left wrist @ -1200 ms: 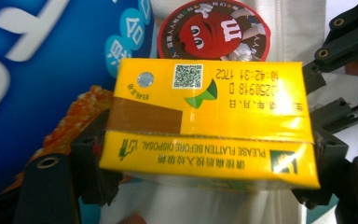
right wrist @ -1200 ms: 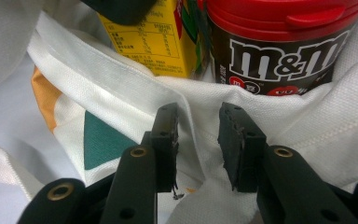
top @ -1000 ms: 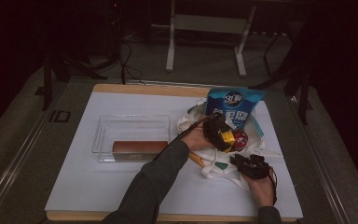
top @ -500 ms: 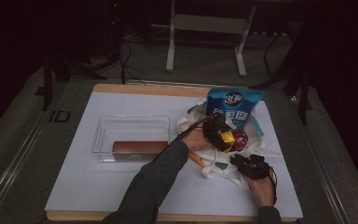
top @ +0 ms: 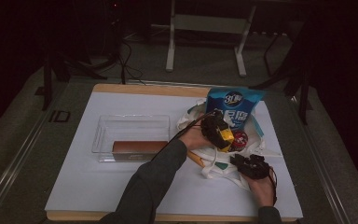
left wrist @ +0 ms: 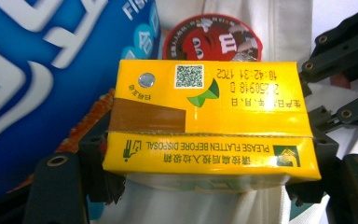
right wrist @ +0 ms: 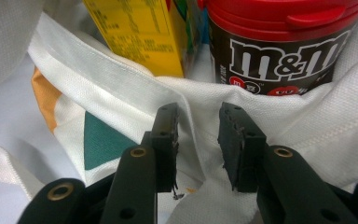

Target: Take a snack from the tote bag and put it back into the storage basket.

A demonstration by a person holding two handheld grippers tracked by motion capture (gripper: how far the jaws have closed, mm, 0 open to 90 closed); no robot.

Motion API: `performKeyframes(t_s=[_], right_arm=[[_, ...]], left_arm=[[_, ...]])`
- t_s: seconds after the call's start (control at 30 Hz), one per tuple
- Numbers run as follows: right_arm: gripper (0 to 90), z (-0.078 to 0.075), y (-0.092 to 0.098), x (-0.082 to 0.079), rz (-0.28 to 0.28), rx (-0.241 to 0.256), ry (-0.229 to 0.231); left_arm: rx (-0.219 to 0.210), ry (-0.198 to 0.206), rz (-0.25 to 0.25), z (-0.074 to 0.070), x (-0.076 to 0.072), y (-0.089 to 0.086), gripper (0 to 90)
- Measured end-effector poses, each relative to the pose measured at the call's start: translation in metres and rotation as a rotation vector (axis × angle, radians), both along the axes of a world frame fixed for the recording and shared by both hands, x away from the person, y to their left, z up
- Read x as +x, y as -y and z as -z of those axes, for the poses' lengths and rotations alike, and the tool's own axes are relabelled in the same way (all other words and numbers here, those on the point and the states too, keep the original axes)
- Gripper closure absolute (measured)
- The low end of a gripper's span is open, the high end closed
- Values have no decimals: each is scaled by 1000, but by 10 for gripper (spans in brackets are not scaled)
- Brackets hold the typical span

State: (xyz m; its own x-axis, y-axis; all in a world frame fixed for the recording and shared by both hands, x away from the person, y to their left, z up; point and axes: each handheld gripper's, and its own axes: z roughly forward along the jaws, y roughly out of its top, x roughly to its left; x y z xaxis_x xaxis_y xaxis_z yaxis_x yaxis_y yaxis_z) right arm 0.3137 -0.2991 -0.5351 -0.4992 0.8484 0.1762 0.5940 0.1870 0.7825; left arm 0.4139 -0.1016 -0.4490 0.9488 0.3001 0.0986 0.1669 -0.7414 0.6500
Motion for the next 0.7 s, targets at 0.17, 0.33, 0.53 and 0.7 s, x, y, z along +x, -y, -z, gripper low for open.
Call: performKeyframes(t_s=[0.17, 0.33, 0.53, 0.7], right_arm=[[678, 0, 0, 0, 0, 0, 0], [679, 0, 0, 0, 1, 0, 0], [679, 0, 0, 0, 0, -1, 1], [679, 0, 0, 0, 1, -1, 1]], left_arm=[[-11, 5, -3, -6, 0, -5, 279], [-32, 9, -13, -12, -2, -10, 279], [-48, 26, -25, -22, -4, -18, 279], [-56, 52, -41, -33, -6, -29, 279]])
